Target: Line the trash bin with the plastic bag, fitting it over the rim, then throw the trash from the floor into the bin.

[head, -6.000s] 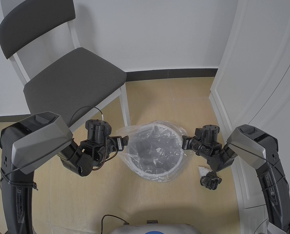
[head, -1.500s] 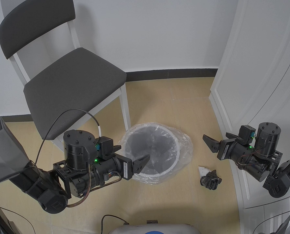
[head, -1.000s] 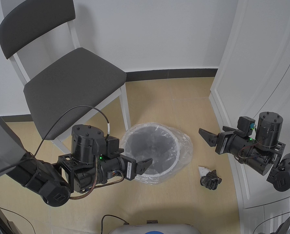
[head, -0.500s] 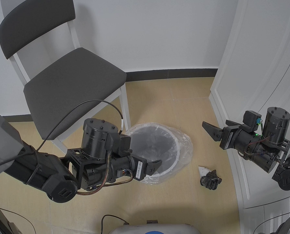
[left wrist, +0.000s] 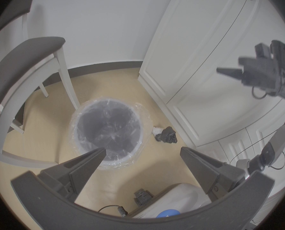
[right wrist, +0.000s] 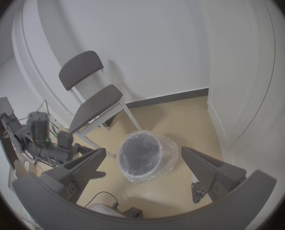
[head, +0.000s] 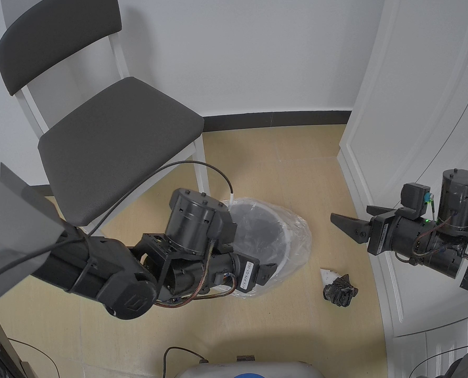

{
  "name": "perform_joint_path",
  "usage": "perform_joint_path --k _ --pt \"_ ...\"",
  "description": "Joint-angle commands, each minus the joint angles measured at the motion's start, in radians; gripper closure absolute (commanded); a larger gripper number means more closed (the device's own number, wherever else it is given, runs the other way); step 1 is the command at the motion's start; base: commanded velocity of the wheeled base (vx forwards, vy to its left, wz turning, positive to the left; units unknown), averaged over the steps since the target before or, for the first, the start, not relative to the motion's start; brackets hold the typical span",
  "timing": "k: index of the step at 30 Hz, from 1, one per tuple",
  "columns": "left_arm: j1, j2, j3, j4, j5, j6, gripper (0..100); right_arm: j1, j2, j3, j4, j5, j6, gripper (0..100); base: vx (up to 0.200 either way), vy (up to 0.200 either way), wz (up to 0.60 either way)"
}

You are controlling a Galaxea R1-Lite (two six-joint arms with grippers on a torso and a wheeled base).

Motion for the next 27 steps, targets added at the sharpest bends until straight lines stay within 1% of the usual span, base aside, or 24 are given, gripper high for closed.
perform_joint_path --k 1,4,5,6,11,21,24,27 --pt "-0.015 0.064 -0.046 0.042 0.002 0.0 0 -0.001 -0.051 -0.018 0.009 0.006 -0.003 0 0.0 0.0 0.0" --pt "-0.015 0.066 -0.078 0.076 0.004 0.005 0 -0.001 -0.049 -0.013 0.01 0.006 -0.02 0 0.0 0.0 0.0" --pt "-0.015 0.064 -0.104 0.122 0.004 0.008 0 -0.002 -0.057 -0.012 0.01 0.008 -0.031 0 0.0 0.0 0.0" --pt "-0.015 0.064 -0.104 0.122 0.004 0.008 0 -0.002 -0.057 -0.012 0.01 0.008 -0.031 0 0.0 0.0 0.0" --pt "-0.007 0.066 -0.179 0.248 0.004 0.006 0 -0.004 -0.072 -0.01 0.012 0.008 -0.038 0 0.0 0.0 0.0" --pt "0.0 0.141 -0.254 0.261 0.004 0.008 0 -0.034 -0.085 -0.012 0.012 0.017 -0.04 0 0.0 0.0 0.0" --pt "-0.006 0.19 -0.253 0.251 0.002 0.008 0 -0.056 -0.077 -0.012 0.012 0.051 -0.04 0 0.0 0.0 0.0" --pt "-0.006 0.259 -0.28 0.245 0.004 0.008 0 -0.076 -0.069 -0.013 0.012 0.066 -0.04 0 0.0 0.0 0.0"
